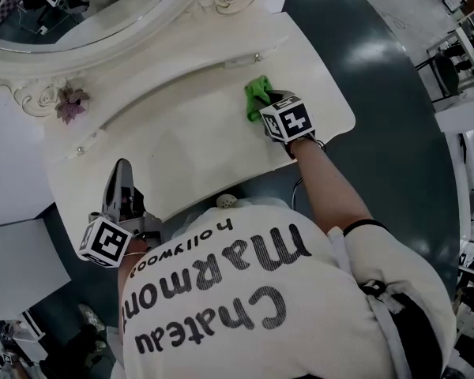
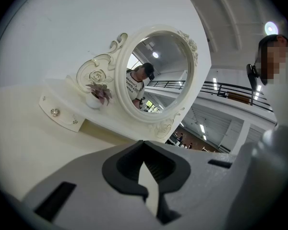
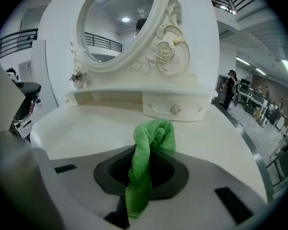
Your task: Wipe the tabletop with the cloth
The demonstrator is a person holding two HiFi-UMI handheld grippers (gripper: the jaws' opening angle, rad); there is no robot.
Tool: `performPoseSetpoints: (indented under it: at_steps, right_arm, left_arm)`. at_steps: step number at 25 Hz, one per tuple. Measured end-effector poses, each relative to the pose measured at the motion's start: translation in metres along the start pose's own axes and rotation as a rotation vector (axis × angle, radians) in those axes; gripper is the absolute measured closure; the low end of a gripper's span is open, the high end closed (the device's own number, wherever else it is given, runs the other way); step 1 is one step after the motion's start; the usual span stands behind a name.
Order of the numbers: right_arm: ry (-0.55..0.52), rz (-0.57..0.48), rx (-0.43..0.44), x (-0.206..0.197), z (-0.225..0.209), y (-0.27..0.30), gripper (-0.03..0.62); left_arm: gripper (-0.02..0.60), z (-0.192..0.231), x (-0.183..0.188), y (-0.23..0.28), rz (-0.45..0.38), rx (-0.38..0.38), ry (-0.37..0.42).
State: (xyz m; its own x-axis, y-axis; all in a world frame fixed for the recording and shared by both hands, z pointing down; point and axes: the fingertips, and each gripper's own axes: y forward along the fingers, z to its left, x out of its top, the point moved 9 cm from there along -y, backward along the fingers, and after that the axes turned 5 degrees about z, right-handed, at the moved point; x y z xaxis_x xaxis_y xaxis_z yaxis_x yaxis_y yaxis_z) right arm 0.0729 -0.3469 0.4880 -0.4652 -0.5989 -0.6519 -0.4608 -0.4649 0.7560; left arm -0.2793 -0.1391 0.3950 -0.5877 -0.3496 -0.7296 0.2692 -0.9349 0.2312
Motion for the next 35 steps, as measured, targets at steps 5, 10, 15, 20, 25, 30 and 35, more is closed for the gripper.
performPoseSetpoints:
  at_steps: [5, 10, 15, 20, 25, 30, 35]
  right_arm:
    - [0.016, -0.001, -0.016, -0.004, -0.011, -0.004, 0.526]
    - [0.029, -0.008, -0.036, -0.010, -0.024, -0.011, 0.526]
    - [0.039, -0.006, -0.069, -0.016, -0.038, -0.016, 0.526]
    - [0.060, -0.004, -0.097, -0.021, -0.048, -0.022, 0.526]
    - [0.088, -0.012, -0.111, -0.020, -0.046, -0.018, 0.526]
    - [0.140, -0.029, -0.095, -0.010, -0.045, -0.026, 0.525]
    - [0.088, -0.180, 0.107, 0.022, 0.022, -0.040, 0.525]
  left_arm:
    - [0.574, -0.004, 0.001, 0.007, 0.008, -0.012, 0.007]
    - [0.574, -0.007, -0.002, 0.011, 0.017, -0.021, 0.019]
    - [0.574, -0.009, -0.005, 0.010, 0.022, -0.024, 0.013]
    - [0.574, -0.006, -0.008, 0.009, 0.019, -0.020, -0.004]
    - [0.574, -0.007, -0.019, 0.014, 0.028, -0.047, -0.031]
    - [0.574, -0.015, -0.017, 0.011, 0.021, -0.063, -0.016]
    - [0.574, -0.012, -0.013, 0.001, -0.008, -0.047, -0.016]
